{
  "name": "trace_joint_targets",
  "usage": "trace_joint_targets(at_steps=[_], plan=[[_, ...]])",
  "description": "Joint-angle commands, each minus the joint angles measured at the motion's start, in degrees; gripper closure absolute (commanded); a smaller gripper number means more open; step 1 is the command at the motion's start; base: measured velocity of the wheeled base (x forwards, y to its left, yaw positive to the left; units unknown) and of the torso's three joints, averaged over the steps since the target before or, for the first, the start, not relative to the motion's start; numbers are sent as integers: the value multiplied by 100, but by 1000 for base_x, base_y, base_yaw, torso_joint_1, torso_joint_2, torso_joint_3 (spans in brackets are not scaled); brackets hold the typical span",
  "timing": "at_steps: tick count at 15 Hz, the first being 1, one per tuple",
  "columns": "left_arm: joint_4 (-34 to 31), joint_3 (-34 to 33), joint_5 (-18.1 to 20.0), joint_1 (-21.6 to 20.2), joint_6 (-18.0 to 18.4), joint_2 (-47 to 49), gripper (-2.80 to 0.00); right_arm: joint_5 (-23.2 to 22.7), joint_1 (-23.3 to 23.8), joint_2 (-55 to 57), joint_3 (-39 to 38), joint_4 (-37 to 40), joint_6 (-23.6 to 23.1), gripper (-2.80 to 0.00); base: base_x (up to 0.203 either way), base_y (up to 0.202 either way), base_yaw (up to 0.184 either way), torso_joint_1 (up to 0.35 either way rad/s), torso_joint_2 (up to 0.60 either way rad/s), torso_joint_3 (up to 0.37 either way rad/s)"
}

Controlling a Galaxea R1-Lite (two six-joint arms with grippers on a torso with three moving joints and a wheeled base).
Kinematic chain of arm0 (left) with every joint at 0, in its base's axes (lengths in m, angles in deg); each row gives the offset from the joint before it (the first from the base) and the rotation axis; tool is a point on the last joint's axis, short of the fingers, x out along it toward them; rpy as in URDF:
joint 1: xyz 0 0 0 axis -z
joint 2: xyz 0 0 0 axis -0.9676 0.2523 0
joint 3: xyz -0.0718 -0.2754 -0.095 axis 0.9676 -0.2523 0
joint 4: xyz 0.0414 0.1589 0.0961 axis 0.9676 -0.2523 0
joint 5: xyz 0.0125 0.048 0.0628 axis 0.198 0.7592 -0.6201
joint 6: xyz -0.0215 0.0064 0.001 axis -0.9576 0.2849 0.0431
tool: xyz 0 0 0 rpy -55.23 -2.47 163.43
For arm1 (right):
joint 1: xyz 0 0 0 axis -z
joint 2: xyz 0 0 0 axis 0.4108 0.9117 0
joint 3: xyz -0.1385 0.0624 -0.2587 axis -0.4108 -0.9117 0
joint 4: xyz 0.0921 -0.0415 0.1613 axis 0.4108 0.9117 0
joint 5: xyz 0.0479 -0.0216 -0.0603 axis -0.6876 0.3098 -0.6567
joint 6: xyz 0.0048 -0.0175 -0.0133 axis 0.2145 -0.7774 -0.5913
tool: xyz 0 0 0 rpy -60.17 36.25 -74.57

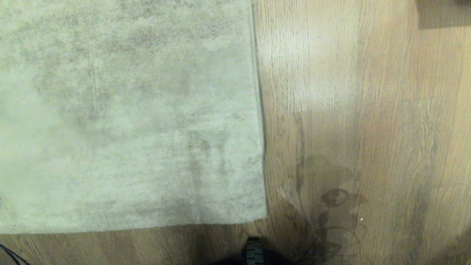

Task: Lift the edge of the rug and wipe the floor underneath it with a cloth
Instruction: Put down the rag

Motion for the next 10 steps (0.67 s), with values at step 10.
trace_joint_targets(at_steps=[10], plan=[[-76, 0, -92, -20, -680, -1879, 0, -1, -1, 7, 0, -5, 0, 0, 0, 0, 0, 0, 0, 0]])
